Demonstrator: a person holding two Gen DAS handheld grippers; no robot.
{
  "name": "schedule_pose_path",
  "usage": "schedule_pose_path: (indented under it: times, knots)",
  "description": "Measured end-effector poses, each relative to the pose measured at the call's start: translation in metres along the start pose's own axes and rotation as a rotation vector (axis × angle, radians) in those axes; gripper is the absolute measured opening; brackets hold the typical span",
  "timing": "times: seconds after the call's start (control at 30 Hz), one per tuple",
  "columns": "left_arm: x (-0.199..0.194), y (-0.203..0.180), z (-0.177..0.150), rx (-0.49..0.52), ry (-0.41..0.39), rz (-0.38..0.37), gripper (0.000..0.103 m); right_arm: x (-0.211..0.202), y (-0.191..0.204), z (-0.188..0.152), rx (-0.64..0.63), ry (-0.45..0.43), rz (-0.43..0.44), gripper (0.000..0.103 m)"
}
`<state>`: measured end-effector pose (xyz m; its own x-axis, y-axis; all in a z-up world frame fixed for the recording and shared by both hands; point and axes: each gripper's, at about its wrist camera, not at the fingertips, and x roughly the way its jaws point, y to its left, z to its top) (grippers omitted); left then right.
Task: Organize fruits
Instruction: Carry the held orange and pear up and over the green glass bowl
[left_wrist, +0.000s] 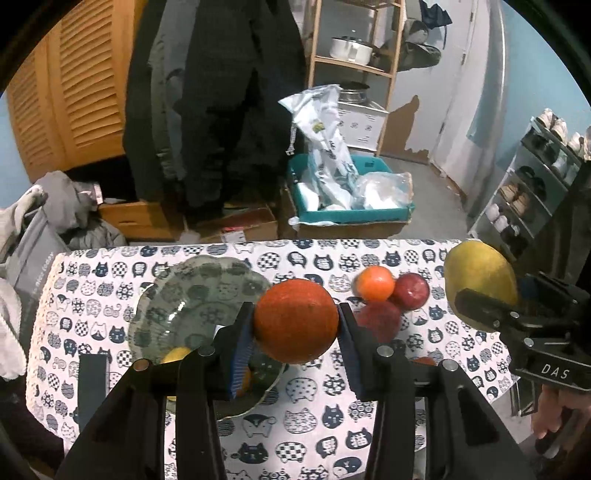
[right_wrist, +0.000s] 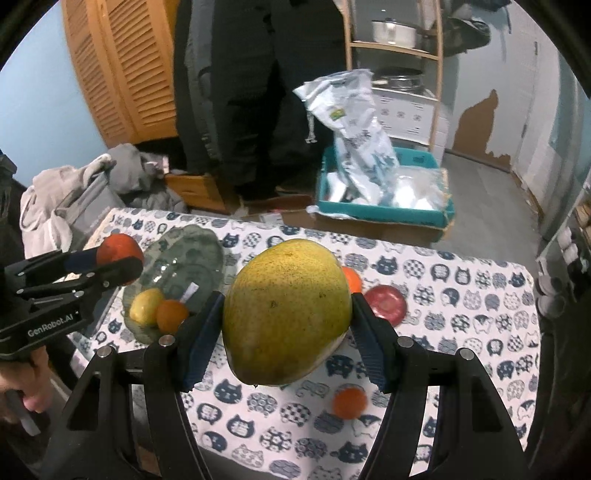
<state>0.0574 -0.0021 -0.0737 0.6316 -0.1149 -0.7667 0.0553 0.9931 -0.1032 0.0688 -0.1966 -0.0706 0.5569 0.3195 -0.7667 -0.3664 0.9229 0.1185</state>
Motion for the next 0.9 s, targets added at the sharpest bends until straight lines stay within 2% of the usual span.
schedule_pose_path:
  times: [0.53,0.7,0.9]
  knots:
    - [0.001,0.071,-0.004,-0.088,0.004,0.065,0.044,0.053,0.057,0.027,-0.052,0.052,0.068,0.068]
    - [0.010,0.097,-0.008,-0.117,0.025,0.095,0.044,0.075,0.075,0.032,-0.072,0.075,0.088,0.068]
    - [0.030,0.130,-0.018,-0.171,0.085,0.122,0.045,0.104,0.097,0.035,-0.092,0.116,0.113,0.068]
